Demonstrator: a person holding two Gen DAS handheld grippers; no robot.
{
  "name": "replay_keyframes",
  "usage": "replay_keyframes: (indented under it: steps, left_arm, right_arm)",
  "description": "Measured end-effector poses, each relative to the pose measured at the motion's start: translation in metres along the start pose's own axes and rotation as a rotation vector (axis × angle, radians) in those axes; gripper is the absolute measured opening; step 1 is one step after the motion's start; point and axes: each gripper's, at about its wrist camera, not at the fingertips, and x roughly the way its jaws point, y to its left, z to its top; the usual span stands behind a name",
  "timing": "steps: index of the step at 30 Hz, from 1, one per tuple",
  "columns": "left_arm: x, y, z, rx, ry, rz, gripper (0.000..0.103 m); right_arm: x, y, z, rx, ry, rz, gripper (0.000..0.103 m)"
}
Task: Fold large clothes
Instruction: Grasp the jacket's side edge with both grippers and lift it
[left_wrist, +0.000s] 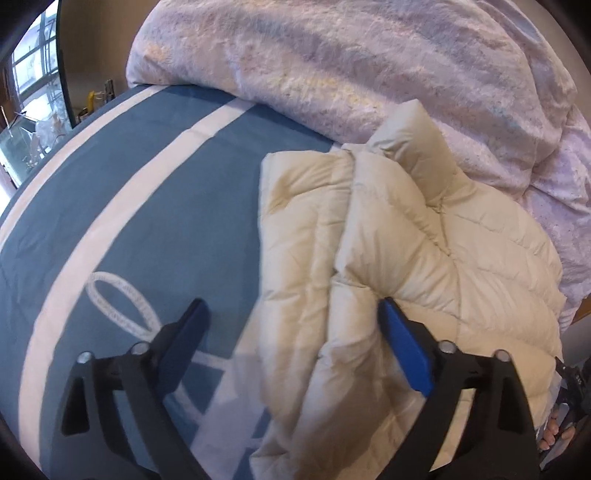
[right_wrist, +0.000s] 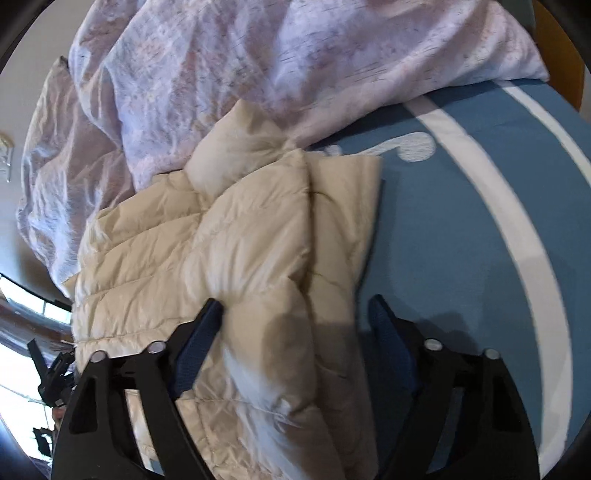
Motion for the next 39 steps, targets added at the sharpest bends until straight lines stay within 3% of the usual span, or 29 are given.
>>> replay_keyframes:
  steps: [1, 3, 4, 8, 13, 20, 31, 37, 39]
  left_arm:
    - [0.0, -0.001, 0.0, -0.003, -0.003, -0.012, 0.081]
    - [0.001, -0.003, 0.002, -0.019, -0.001, -0.051, 0.068]
    - [0.004, -0.004, 0.004, -0.028, 0.003, -0.07, 0.057]
    - [0.007, -0.008, 0.007, -0.067, 0.002, -0.097, 0.035]
    - [0.002, -0.005, 0.012, -0.09, -0.007, -0.118, 0.02]
    - [-0.024, 0.014, 0.001, -0.089, -0.007, -0.137, 0.017]
    - [-0.088, 0.081, -0.075, -0.084, 0.012, -0.152, 0.017]
    - [-0.108, 0.098, -0.098, -0.068, 0.023, -0.175, 0.017]
    - [-0.106, 0.097, -0.099, -0.066, 0.027, -0.169, 0.019]
  right_arm:
    - [0.003, 0.001, 0.0, 0.016, 0.011, 0.029, 0.065]
    - [0.007, 0.002, 0.002, 0.034, 0.01, 0.045, 0.049]
    - [0.01, 0.001, 0.003, 0.056, 0.015, 0.069, 0.046]
    - [0.013, -0.003, 0.005, 0.132, 0.001, 0.128, 0.029]
    - [0.006, -0.008, 0.005, 0.188, -0.005, 0.158, 0.02]
    - [-0.01, -0.006, -0.006, 0.205, 0.004, 0.196, 0.017]
    - [-0.048, 0.009, -0.09, 0.193, 0.069, 0.258, 0.017]
    - [-0.078, 0.017, -0.128, 0.141, 0.043, 0.211, 0.017]
    - [-0.081, 0.021, -0.133, 0.095, 0.033, 0.164, 0.024]
